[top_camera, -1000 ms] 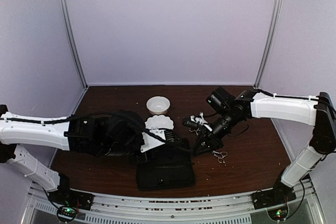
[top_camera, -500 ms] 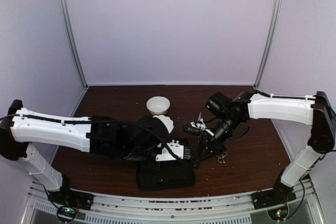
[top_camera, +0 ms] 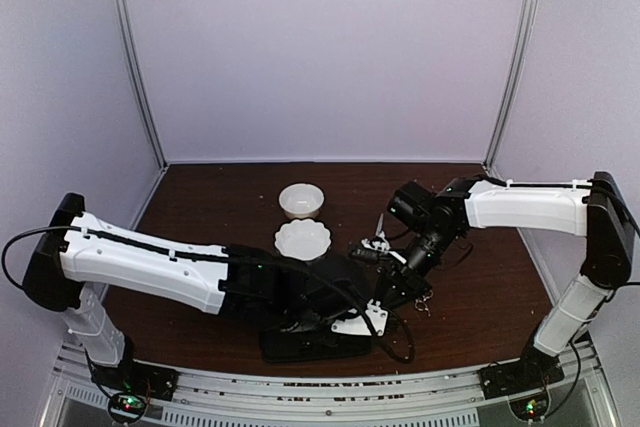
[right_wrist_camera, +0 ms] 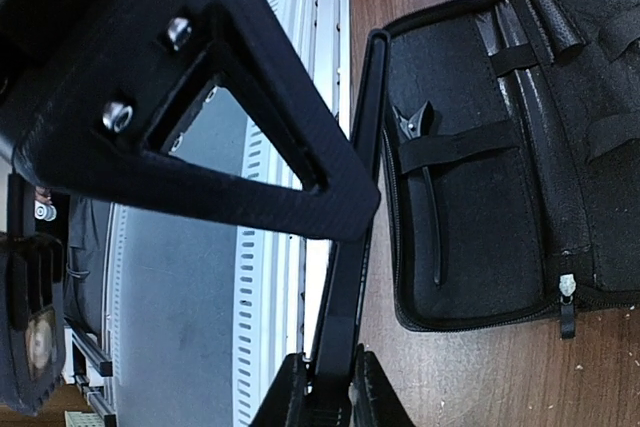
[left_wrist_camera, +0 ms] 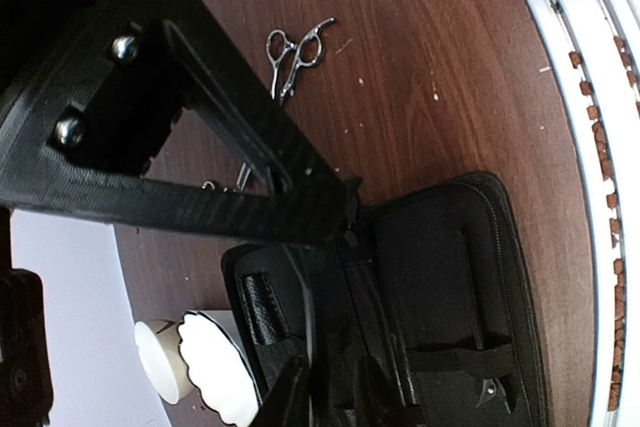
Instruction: Sort the hair-cutting tools
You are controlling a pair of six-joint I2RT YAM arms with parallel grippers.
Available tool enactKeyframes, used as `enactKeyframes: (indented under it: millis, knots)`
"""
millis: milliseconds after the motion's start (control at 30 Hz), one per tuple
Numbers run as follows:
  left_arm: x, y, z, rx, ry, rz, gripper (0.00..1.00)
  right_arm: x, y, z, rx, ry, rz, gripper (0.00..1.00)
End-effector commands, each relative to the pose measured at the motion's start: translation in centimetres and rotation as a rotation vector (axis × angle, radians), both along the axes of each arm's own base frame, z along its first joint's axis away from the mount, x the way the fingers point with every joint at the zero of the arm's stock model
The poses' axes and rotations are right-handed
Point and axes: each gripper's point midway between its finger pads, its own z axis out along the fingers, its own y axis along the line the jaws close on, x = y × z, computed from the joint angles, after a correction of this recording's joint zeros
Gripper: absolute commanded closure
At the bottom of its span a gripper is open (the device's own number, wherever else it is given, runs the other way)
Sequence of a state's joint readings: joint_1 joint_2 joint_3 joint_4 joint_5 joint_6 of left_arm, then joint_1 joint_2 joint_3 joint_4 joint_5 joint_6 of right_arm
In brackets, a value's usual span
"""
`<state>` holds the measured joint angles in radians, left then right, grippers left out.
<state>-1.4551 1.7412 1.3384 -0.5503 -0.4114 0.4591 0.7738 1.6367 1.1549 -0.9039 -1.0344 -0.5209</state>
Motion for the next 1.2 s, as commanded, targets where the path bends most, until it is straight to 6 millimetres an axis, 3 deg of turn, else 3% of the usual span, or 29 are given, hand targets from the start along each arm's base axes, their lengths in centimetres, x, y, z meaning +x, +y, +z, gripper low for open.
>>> enactKeyframes:
  millis: [0,200,267,467,500,667,833,967,1167]
  knots:
    - [0.3,-1.2,0.7,-0.007,-0.040,0.001,0.84,-0.2,0.5,0.7,0.030,0.012,0.019,0.87]
    - [0.4,-1.4,-0.1,0.006,-0.040,0.016,0.96,-0.3,0.4,0.5,0.023,0.015,0.027,0.86]
    - [0.5,-1.5,-0.6,0.012,-0.039,0.021,0.99,-0.2,0.3,0.4,0.017,0.006,0.026,0.80]
    - [0.6,-2.2,-1.5,-0.002,-0.006,0.026,1.00,2.2,-2.1,0.9,-0.015,-0.061,-0.032,0.32]
    - [0.5,-2.5,-1.6,-0.009,0.015,0.017,1.00,2.8,-2.9,1.4,-0.015,-0.076,-0.052,0.29]
    - [-0.4,-4.8,-1.8,-0.060,0.131,-0.066,1.00,7.9,-7.2,4.5,-0.008,-0.183,-0.287,0.27]
    - [-1.6,-9.2,-2.5,-0.072,0.230,-0.183,1.00,13.1,-12.5,6.3,-0.054,-0.363,-0.574,0.28]
    - [-1.5,-12.0,-4.1,-0.046,0.299,-0.230,1.00,13.7,-15.4,7.0,-0.072,-0.415,-0.680,0.28]
    - [-1.1,-14.0,-7.1,-0.010,0.349,-0.239,1.00,12.3,-16.8,6.1,-0.091,-0.446,-0.707,0.29]
